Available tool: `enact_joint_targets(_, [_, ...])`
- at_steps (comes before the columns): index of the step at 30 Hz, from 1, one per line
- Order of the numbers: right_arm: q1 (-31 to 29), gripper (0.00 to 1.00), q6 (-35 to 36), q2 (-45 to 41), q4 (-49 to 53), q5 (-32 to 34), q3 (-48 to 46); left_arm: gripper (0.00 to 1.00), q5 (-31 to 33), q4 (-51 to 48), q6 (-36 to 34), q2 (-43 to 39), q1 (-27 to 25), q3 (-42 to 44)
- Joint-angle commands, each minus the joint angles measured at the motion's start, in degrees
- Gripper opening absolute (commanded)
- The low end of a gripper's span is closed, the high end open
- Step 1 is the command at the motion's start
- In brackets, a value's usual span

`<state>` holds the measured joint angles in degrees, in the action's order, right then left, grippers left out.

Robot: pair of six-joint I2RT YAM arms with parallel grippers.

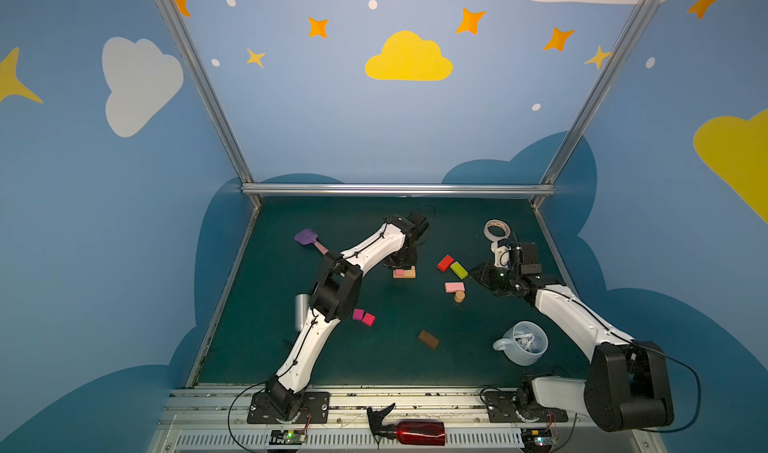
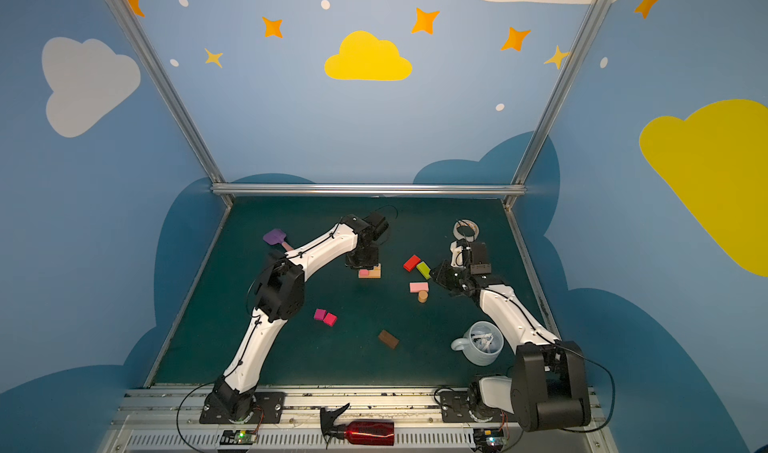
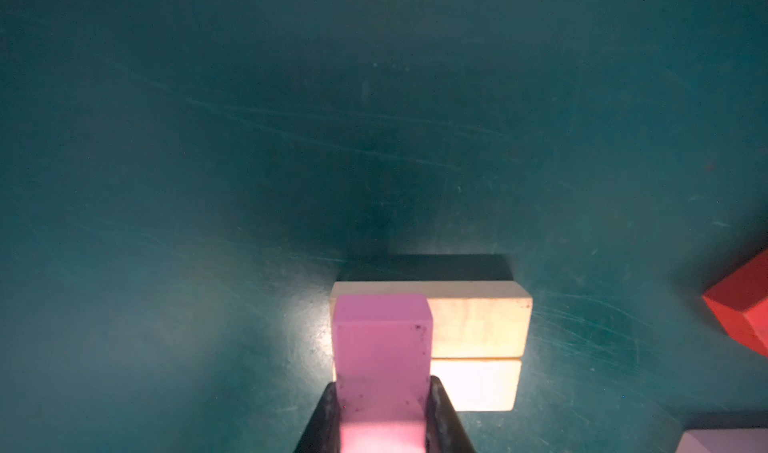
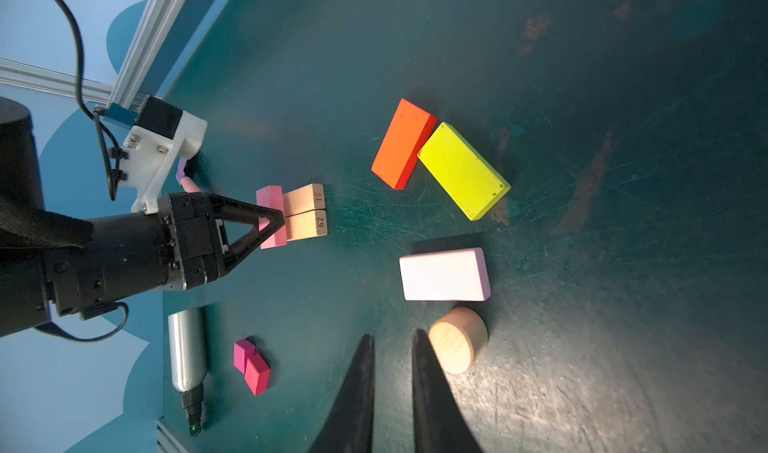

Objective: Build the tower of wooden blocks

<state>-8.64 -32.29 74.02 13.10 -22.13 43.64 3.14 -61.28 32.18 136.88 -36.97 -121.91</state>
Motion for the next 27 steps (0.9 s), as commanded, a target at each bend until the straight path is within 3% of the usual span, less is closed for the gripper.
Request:
enact_joint_targets(1, [0.21, 0.17, 0.23, -0.10, 0.24, -0.51, -0.57, 0.24, 0.73, -0.73, 0.33, 1.20, 0.28, -1.49])
enact_joint_targets(27, [0.21, 0.17, 0.16, -0.25, 0.25, -0.46, -0.87, 0.38, 0.51, -0.63, 0.17, 1.87, 0.28, -1.57])
